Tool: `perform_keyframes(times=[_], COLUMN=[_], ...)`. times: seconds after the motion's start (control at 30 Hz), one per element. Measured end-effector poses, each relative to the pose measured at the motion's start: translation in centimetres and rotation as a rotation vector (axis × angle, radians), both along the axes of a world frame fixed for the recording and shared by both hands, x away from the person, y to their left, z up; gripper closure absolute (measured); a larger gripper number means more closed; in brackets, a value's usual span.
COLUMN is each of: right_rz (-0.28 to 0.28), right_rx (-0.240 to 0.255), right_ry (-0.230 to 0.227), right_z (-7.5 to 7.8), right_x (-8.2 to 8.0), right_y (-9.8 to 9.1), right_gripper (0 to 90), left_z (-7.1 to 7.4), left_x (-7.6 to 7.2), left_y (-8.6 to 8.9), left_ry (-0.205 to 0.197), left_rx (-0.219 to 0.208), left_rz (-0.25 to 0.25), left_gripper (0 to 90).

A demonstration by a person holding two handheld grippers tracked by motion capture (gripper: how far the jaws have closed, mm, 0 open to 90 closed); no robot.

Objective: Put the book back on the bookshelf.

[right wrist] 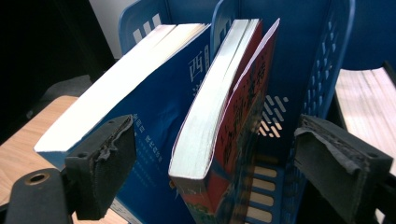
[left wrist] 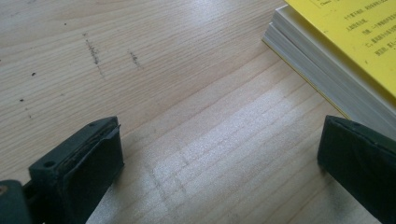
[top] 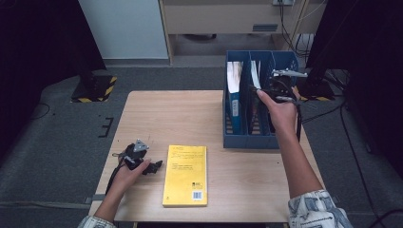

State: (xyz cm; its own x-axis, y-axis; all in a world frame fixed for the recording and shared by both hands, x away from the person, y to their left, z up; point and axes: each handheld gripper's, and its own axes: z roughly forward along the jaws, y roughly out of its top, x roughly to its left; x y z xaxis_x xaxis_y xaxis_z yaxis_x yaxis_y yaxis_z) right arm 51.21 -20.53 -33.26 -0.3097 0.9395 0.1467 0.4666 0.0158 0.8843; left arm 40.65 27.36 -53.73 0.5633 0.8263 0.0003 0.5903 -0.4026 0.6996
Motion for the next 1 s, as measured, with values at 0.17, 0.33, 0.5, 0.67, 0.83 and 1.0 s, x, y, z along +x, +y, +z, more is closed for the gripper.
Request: perform_keyframes(times=[0.17, 0.33, 0.5, 0.67, 0.83, 1.0], right_rz=[0.028, 0.04, 0.052, 0.081, 0.096, 0.119], right_rx=[-0.027, -0.05, -0.072, -0.103, -0.112, -0.118], right_ry=[-0.014, -0.027, -0.041, -0.06, -0.047, -0.034], right_z=[-0.2, -0.3, -0.5, -1.3, -2.7, -3.9], right_x=[-0.9, -1.9, -3.1, -5.0, -5.9, -6.6], right_y=[0.0, 0.0, -0.2, 0.0, 0.2, 0.8], right_gripper=[12.3, 12.5, 12.8, 12.8, 12.8, 12.9], left_z=[0.0, 0.0, 0.0, 0.0, 0.0, 0.0], left_x=[0.0, 0.0, 0.0, 0.0, 0.0, 0.0], left_y=[0.0, 0.0, 0.0, 0.0, 0.0, 0.0], left_ry=[0.001, 0.002, 0.002, 0.005, 0.003, 0.003], left_rx=[-0.003, 0.002, 0.003, 0.005, 0.003, 0.004], left_rz=[0.002, -0.002, -0.003, -0.006, -0.006, -0.004], left_gripper=[0.0, 0.0, 0.0, 0.0, 0.0, 0.0])
